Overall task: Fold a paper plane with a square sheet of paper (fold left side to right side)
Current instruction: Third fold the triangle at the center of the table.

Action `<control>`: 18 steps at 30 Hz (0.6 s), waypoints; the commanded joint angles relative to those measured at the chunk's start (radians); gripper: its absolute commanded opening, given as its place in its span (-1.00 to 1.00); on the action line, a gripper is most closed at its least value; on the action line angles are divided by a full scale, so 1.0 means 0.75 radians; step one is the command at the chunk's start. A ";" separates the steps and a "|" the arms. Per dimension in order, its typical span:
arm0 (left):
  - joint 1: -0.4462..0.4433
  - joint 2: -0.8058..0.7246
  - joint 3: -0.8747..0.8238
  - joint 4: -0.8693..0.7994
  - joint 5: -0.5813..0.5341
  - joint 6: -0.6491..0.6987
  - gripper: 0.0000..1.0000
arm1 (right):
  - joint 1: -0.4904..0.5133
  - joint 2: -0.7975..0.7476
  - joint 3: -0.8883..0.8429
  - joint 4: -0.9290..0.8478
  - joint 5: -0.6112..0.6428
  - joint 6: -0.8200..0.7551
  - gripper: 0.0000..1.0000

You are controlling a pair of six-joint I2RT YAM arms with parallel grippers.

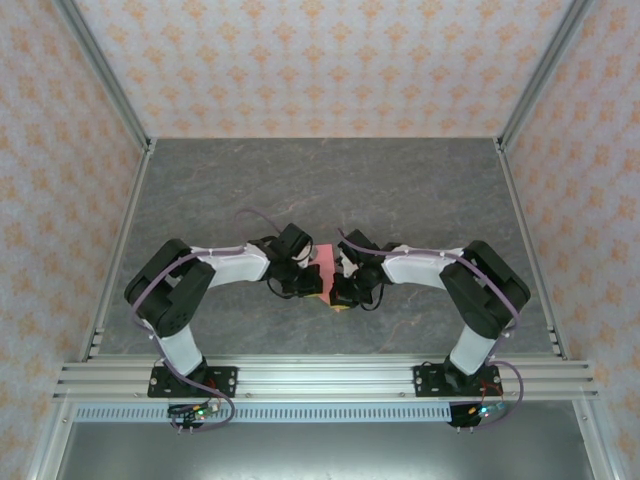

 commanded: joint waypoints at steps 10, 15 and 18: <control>0.324 0.001 0.097 -0.288 -0.192 0.289 -0.87 | 0.007 0.072 -0.005 -0.218 0.127 -0.043 -1.00; 0.366 -0.042 0.092 -0.313 -0.170 0.324 -0.87 | 0.007 0.070 -0.004 -0.218 0.127 -0.043 -1.00; 0.363 -0.171 0.061 -0.270 -0.109 0.306 -0.86 | 0.006 0.062 -0.006 -0.211 0.133 -0.040 -1.00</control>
